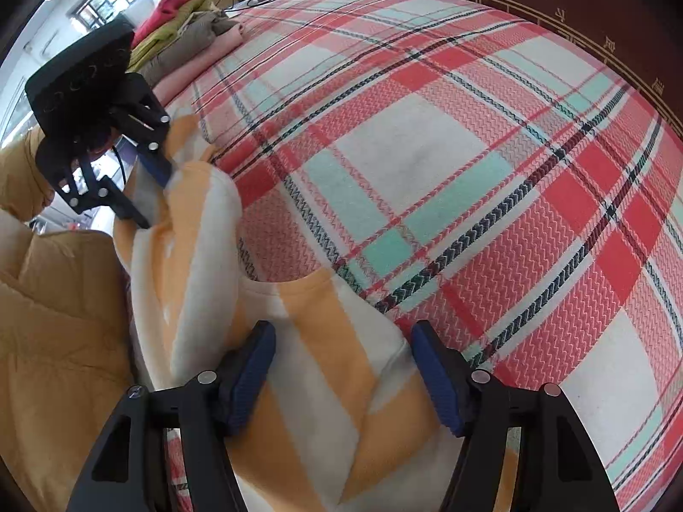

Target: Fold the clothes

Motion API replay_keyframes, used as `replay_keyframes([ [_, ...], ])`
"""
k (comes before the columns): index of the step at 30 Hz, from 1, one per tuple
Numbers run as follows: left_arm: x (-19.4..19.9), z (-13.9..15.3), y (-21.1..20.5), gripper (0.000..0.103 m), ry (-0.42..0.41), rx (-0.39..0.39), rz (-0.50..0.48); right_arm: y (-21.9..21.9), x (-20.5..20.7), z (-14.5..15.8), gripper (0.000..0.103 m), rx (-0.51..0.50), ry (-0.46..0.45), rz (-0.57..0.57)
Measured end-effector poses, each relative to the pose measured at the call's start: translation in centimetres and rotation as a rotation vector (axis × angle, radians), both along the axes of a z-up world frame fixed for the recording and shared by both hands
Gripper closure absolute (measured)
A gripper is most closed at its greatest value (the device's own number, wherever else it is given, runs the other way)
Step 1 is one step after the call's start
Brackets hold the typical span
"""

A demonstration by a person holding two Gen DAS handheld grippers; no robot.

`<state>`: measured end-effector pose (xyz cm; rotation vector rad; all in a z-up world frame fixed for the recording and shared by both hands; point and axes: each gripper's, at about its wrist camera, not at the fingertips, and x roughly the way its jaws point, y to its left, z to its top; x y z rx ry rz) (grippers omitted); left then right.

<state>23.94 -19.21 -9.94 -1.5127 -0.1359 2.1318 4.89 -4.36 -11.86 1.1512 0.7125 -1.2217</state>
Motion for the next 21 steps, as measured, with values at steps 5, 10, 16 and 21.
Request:
replay_keyframes([
  [5,1.9,-0.2,-0.4,0.071,0.005,0.054,0.072,1.3,2.4,1.4,0.079,0.0,0.086,0.007],
  [10,2.1,0.9,-1.3,0.071,0.067,0.057,0.147,3.7,3.9,4.2,0.086,-0.066,0.145,-0.073],
  [16,0.1,3.1,-2.1,0.042,0.17,-0.009,0.179,6.6,6.3,6.1,0.09,-0.146,0.164,-0.145],
  [21,-2.6,2.1,-2.1,0.028,0.167,-0.083,0.132,8.2,8.5,5.3,0.091,-0.117,0.122,-0.153],
])
